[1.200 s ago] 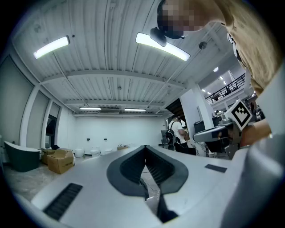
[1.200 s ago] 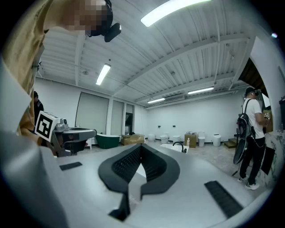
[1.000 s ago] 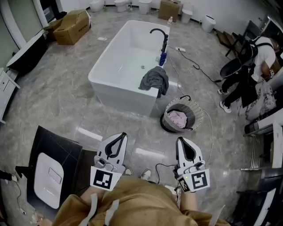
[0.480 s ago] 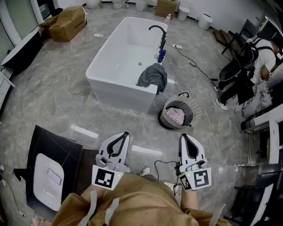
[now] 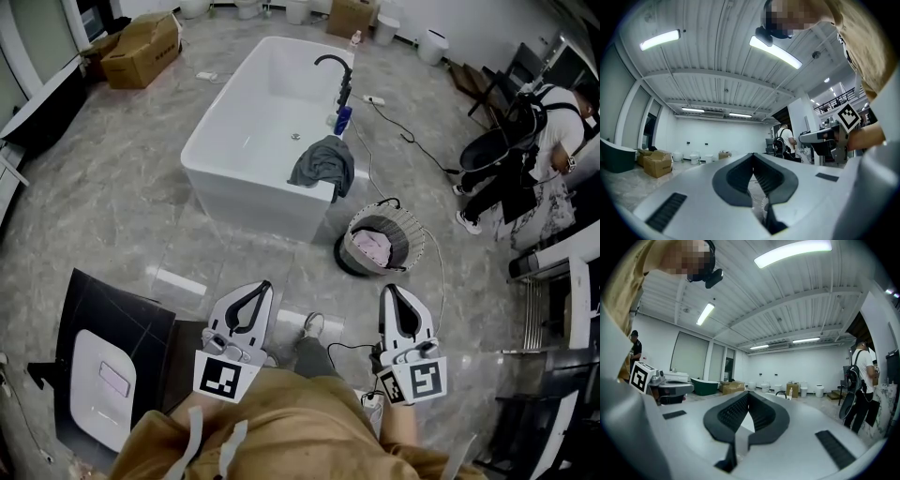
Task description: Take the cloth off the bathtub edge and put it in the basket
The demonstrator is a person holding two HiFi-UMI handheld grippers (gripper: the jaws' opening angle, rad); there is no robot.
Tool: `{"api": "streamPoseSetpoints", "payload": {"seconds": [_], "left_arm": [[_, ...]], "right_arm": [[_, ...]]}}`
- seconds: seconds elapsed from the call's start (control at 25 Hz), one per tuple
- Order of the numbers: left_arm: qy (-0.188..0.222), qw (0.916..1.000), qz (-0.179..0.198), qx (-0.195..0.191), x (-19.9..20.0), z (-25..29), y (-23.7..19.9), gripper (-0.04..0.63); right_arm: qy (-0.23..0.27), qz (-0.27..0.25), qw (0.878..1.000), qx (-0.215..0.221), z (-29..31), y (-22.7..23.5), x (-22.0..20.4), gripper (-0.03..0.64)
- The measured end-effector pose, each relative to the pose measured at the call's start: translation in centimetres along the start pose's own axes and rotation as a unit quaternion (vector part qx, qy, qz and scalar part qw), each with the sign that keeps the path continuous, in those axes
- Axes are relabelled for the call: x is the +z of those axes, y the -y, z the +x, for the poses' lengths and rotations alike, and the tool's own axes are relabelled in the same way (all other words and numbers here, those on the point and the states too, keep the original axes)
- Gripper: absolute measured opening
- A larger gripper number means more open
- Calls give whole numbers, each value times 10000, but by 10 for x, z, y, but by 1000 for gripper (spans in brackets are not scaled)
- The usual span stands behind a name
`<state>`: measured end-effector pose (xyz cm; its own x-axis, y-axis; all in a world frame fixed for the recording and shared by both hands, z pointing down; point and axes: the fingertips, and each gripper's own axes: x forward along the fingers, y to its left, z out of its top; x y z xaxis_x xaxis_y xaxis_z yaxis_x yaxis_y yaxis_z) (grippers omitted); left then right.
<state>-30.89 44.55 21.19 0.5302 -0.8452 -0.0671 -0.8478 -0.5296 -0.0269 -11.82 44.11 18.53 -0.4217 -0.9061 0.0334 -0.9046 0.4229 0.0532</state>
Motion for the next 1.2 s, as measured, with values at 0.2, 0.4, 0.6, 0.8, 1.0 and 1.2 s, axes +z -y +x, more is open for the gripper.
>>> {"api": "streamPoseSetpoints", "payload": {"seconds": [0.2, 0.4, 0.6, 0.8, 1.0, 1.2], "left_arm": [[-139, 9999, 65, 46, -10, 28, -6, 6], [-293, 9993, 197, 133, -17, 80, -19, 6], [-309, 9990, 293, 132, -16, 159, -24, 6], [-349, 9989, 319, -16, -13, 239, -16, 6], [-347, 9990, 285, 47, -8, 303, -12, 6], [-331, 9986, 296, 283, -9, 334, -19, 6]], "right_arm": [[-10, 189, 9998, 88, 29, 25, -14, 6], [68, 314, 9991, 264, 80, 64, -20, 6], [87, 399, 9985, 361, 127, 120, -24, 6], [113, 452, 9982, 369, 164, 184, -21, 6], [154, 555, 9974, 442, 191, 237, -19, 6], [171, 586, 9958, 675, 210, 261, -21, 6]]}}
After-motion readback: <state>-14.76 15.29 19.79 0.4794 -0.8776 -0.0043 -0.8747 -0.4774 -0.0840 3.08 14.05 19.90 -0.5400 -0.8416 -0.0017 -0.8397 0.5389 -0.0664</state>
